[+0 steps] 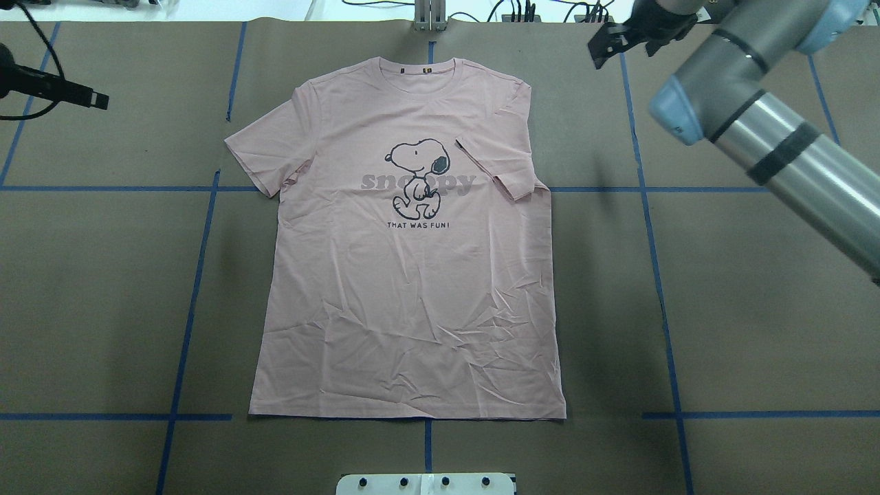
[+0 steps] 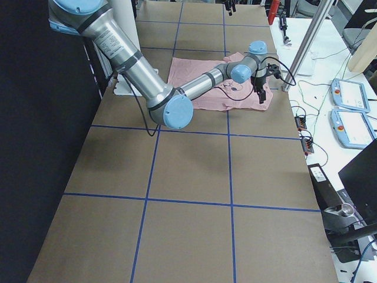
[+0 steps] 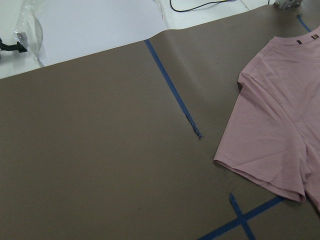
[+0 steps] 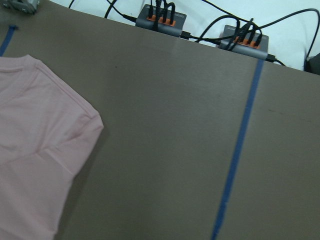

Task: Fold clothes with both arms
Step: 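Release and raise the right gripper while the left gripper reaches the other sleeve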

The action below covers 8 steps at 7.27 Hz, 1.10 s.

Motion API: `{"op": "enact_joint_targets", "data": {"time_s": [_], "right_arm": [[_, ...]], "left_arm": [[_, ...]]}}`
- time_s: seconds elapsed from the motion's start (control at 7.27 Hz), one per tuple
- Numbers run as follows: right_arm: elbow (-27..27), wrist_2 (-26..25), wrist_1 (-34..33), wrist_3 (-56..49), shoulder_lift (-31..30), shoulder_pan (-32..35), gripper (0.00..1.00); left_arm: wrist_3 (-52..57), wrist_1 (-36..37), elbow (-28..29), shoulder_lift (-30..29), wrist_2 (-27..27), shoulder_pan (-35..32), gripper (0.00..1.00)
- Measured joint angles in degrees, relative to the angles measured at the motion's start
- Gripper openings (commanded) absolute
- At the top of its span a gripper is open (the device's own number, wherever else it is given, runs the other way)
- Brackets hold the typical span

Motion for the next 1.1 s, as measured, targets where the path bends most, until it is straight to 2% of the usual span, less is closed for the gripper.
{"op": "enact_joint_targets", "data": {"time_s": [0.28, 0.55, 0.83, 1.1], "right_arm": [[5.0, 5.3, 0.3, -6.3, -6.9, 4.6, 1.00], [6.9, 6.0, 0.4, -7.0, -9.0, 5.4, 1.00], [7.1, 5.9, 0.4, -6.9, -9.4, 5.5, 1.00], [7.2, 5.8, 0.4, -6.9, -9.7, 5.5, 1.00]], "left_arm": [[-7.1, -0.4, 7.2, -6.5, 8.4, 6.4, 0.63], [-10.7, -1.5, 14.7, -12.1, 16.6, 11.4, 0.61], [-14.4, -3.7, 18.8, -13.8, 19.7, 14.3, 0.60], [-16.0, -4.2, 20.0, -14.4, 22.3, 16.3, 0.54]]}}
